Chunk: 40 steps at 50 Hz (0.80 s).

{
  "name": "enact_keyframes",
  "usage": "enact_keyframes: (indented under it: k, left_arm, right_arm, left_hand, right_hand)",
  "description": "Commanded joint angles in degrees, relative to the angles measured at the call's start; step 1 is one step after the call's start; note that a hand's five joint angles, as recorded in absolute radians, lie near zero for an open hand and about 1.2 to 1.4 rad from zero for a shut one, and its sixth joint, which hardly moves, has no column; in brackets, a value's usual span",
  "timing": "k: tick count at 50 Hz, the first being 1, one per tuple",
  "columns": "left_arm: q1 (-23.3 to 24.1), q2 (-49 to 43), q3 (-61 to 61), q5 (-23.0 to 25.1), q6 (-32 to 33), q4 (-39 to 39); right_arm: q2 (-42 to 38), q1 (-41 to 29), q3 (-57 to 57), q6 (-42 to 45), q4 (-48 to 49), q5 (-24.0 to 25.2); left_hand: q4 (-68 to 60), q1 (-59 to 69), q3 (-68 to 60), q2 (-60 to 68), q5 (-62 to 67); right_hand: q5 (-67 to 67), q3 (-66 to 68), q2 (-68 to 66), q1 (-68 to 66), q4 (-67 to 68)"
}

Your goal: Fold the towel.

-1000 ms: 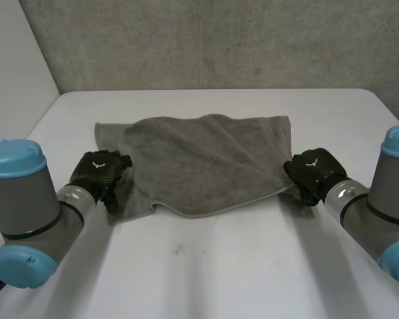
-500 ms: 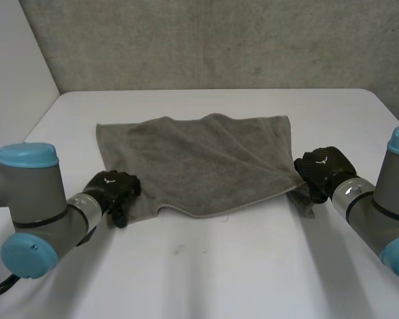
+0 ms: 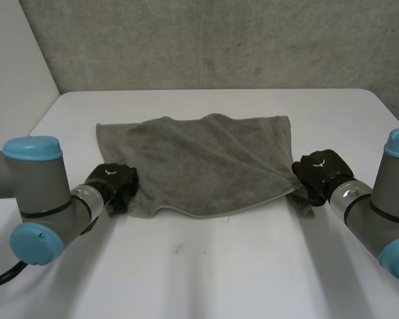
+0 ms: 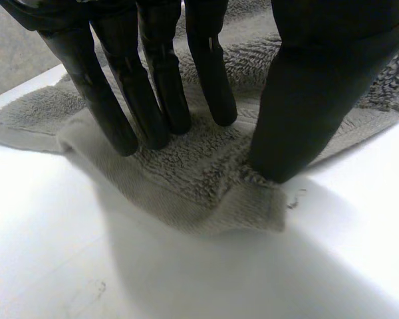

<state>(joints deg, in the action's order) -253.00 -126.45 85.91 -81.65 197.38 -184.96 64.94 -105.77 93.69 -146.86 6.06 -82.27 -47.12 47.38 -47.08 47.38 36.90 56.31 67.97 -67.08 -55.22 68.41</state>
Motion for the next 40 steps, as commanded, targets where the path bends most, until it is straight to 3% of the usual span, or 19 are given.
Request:
enact_keyframes:
  k: [1,5,14,25,30,35,40]
  left_arm:
    - [0.0,-1.3,-1.3,0.0,1.4,-0.1]
    - [0.0,-1.1,-1.3,0.0,2.0,-0.1]
    - [0.3,2.0,-0.6,-1.7,2.1,-0.1]
    - [-1.6,18.3,6.6,-3.7,2.4,0.7]
    - [-3.1,25.7,11.4,-3.4,5.8,3.6]
    - [-4.6,32.1,15.1,-3.3,12.6,13.7]
    - [-5.0,34.6,16.3,-3.2,13.7,20.1]
  right_arm:
    - [0.0,0.0,0.0,0.0,0.0,0.0]
    - [0.0,0.0,0.0,0.1,0.0,0.0]
    - [0.6,0.1,-0.1,0.0,-0.1,0.0]
    - [4.1,0.4,-0.8,0.4,-2.9,-0.2]
    - [6.5,0.9,-1.3,3.8,-13.7,1.2]
    - [9.1,2.6,-1.1,14.9,-31.2,3.3]
    - [12.6,4.2,1.2,23.4,-41.9,4.0]
  left_hand:
    - [-18.2,18.0,-18.3,18.0,18.4]
    - [-32.8,32.6,-32.9,32.6,33.0]
    - [-32.9,32.6,-32.9,32.6,33.1]
    - [-32.9,32.6,-32.9,32.6,33.1]
    - [-32.9,32.6,-32.9,32.6,33.1]
    - [-32.9,32.6,-32.9,32.6,33.1]
    - [-32.9,32.6,-32.9,32.6,33.1]
  right_hand:
    - [13.7,12.0,-12.9,-24.8,11.6]
    - [13.7,12.0,-12.9,-24.8,11.6]
    - [13.7,12.0,-12.9,-24.8,11.6]
    - [13.7,12.0,-12.9,-24.8,11.6]
    - [13.7,12.0,-12.9,-24.8,11.6]
    - [13.7,12.0,-12.9,-24.8,11.6]
    - [13.7,12.0,-12.9,-24.8,11.6]
